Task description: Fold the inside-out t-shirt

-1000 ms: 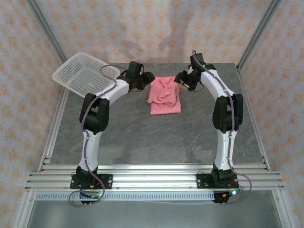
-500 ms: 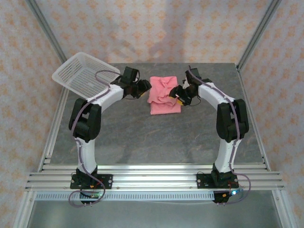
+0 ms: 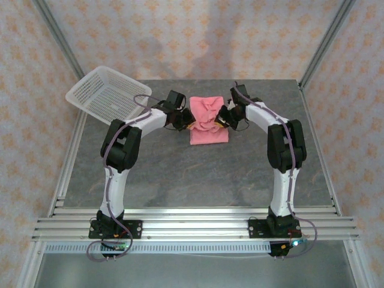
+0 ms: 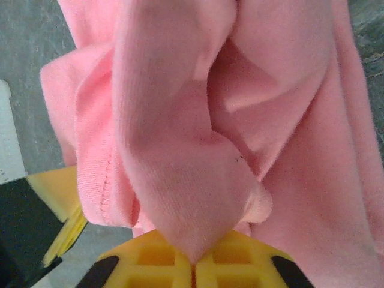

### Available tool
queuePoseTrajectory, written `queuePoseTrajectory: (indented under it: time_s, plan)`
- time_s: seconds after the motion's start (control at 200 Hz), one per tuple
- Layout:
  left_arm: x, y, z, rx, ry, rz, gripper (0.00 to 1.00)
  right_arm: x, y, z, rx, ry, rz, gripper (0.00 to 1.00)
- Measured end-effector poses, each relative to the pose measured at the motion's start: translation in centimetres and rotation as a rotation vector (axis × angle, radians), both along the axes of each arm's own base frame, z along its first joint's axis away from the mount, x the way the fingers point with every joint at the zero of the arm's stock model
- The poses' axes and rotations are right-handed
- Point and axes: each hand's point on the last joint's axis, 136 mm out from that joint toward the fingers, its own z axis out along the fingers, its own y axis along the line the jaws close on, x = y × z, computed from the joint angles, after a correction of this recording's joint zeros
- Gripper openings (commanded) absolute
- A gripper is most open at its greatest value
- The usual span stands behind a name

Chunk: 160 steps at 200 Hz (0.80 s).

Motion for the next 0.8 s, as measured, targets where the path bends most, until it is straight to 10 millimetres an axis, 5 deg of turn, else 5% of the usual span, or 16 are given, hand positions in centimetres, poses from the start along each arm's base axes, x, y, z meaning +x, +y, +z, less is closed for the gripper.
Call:
queuePoseTrajectory:
  time_s: [0.255, 0.435, 0.605, 0.801]
  plan:
    - [1.1, -0.3, 1.4, -0.036, -0.020, 0.040, 0.00, 1.0, 0.0, 1.2, 0.031, 0.019, -0.086, 0.00]
    - [6.7, -1.5, 6.3, -0.152, -0.148, 0.116, 0.04, 7.5, -0.2, 5.1, 0.111, -0.081, -0.193, 0.00]
    - [12.0, -1.1, 6.2, -0.228, -0.203, 0.217, 0.28, 13.8, -1.4, 4.8, 0.142, -0.128, -0.270, 0.35]
    - [15.9, 0.0, 3.1, -0.257, -0.194, 0.306, 0.46, 18.4, -3.4, 3.4, 0.150, -0.146, -0.327, 0.50]
